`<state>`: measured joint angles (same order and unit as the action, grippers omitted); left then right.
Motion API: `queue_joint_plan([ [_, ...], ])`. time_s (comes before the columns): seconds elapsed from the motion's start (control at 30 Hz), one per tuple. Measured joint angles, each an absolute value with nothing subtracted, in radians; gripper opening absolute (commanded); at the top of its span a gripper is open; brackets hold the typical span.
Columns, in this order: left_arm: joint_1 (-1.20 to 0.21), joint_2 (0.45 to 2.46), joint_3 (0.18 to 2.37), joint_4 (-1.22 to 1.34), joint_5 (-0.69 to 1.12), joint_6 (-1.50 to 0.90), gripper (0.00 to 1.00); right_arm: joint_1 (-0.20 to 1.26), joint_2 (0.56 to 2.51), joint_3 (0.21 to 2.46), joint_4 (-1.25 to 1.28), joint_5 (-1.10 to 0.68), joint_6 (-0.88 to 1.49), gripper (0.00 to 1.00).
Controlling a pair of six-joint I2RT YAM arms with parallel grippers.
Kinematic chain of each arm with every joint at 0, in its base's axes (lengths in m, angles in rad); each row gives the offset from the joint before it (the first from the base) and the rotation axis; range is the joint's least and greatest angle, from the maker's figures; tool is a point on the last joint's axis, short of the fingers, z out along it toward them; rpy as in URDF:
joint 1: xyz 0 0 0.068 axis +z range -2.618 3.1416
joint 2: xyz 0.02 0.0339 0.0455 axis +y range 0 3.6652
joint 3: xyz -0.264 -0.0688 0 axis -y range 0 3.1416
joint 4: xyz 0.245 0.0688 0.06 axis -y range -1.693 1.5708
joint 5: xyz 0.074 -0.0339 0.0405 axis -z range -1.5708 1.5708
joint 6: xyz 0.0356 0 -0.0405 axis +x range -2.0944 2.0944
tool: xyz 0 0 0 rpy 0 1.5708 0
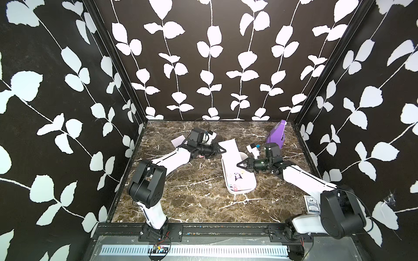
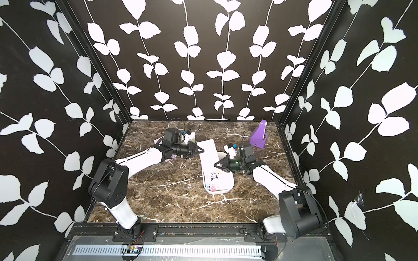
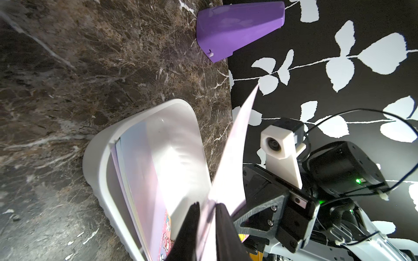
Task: Take the stickers out of the storage box
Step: Place the storage box at the center of the board.
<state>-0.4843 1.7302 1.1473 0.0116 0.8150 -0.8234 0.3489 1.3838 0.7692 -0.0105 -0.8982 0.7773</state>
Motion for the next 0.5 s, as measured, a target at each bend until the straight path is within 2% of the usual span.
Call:
queue_joint_plan([
  [0.07, -0.481, 1.730, 1.147, -0.002, 0.810, -0.814, 0.39, 0.349, 1.384, 0.770, -0.012, -0.898, 0.778, 0.00],
  [0.13, -0.476, 1.729, 1.148, -0.019, 0.801, -0.800, 0.44, 0.349, 1.384, 0.770, -0.014, -0.898, 0.777, 0.00],
  [0.27, -0.457, 1.719, 1.148, -0.087, 0.770, -0.762, 0.48, 0.349, 1.384, 0.782, -0.036, -0.898, 0.774, 0.00],
  [0.5, -0.439, 1.636, 1.123, -0.118, 0.717, -0.742, 0.50, 0.349, 1.409, 0.868, -0.035, -0.902, 0.781, 0.00],
])
